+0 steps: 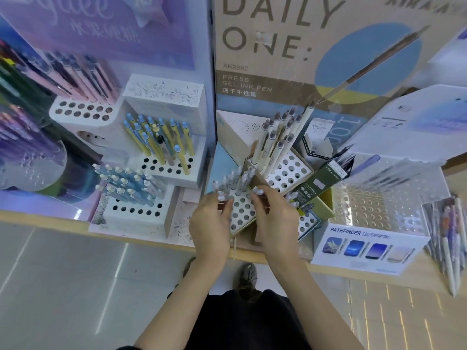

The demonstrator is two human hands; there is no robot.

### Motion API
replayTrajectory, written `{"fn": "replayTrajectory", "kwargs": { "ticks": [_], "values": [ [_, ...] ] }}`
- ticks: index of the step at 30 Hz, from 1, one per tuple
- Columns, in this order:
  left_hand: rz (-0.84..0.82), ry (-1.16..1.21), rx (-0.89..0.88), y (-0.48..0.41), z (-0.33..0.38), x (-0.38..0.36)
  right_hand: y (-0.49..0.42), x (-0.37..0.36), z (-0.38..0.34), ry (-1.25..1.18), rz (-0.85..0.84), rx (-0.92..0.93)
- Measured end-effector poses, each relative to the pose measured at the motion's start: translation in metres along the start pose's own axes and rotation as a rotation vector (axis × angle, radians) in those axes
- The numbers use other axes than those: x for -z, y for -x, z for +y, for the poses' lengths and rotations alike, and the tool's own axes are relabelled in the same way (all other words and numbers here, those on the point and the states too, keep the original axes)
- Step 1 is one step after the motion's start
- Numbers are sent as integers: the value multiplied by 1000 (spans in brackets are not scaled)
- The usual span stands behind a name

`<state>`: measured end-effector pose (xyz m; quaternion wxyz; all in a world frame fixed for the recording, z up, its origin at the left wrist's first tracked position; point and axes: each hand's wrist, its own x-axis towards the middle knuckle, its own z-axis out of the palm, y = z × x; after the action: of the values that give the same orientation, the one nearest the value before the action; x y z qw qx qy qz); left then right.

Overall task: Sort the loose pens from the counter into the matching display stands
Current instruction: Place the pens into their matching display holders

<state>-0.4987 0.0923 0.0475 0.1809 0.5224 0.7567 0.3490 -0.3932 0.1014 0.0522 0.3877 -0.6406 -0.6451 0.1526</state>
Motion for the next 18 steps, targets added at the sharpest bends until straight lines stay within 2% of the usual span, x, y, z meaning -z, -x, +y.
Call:
{"fn": "replayTrajectory", "kwargs": {
  "ticks": [2,6,12,15,18],
  "values": [
    [0,-105,12,-1,2,-4,-2,-1,1,42,-12,18],
    [-109,-242,78,-7,1,-7,-2,-3,4,135,-30,60],
    [-199,-378,-88,-6,0,1,1,-5,4,114,-3,106],
    [-216,-329,-97,-7,3,6,2,-6,2,77,0,59],
    [-314,-421,-99,-13,6,2,2,-6,2,86,6,53]
  ]
}}
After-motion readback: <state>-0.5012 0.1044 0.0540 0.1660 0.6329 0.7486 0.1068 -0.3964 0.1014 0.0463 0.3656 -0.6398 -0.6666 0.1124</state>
